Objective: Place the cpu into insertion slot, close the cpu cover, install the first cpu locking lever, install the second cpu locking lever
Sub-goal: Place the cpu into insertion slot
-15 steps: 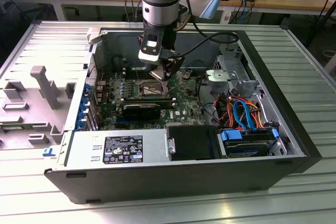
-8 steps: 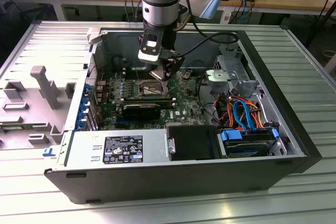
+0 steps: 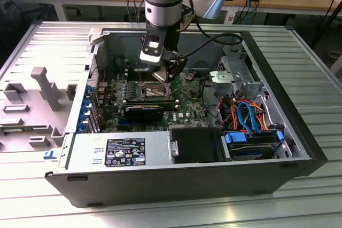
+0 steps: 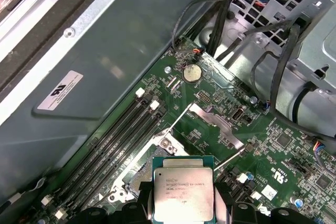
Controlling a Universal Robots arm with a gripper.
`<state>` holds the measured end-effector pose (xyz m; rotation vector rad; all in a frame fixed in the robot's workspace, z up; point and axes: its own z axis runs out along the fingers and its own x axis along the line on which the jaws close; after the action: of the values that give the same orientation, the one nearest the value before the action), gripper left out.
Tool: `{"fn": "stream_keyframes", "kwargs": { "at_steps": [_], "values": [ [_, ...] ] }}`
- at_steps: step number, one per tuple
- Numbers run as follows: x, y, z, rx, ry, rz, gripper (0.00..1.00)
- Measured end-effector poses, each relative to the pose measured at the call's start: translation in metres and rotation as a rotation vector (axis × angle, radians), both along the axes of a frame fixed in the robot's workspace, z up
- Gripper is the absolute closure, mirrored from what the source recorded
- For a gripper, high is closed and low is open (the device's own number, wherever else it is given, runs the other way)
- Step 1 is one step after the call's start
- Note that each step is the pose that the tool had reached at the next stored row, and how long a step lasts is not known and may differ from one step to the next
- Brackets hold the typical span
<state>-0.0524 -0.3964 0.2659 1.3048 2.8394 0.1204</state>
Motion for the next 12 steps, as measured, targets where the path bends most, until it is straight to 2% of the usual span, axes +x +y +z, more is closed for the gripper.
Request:
{"fn": "stream_keyframes", "kwargs": {
  "at_steps": [12],
  "values": [
    [0.0,0.0,-0.0003,0.0,0.0,-0.015,0.45]
  ]
}}
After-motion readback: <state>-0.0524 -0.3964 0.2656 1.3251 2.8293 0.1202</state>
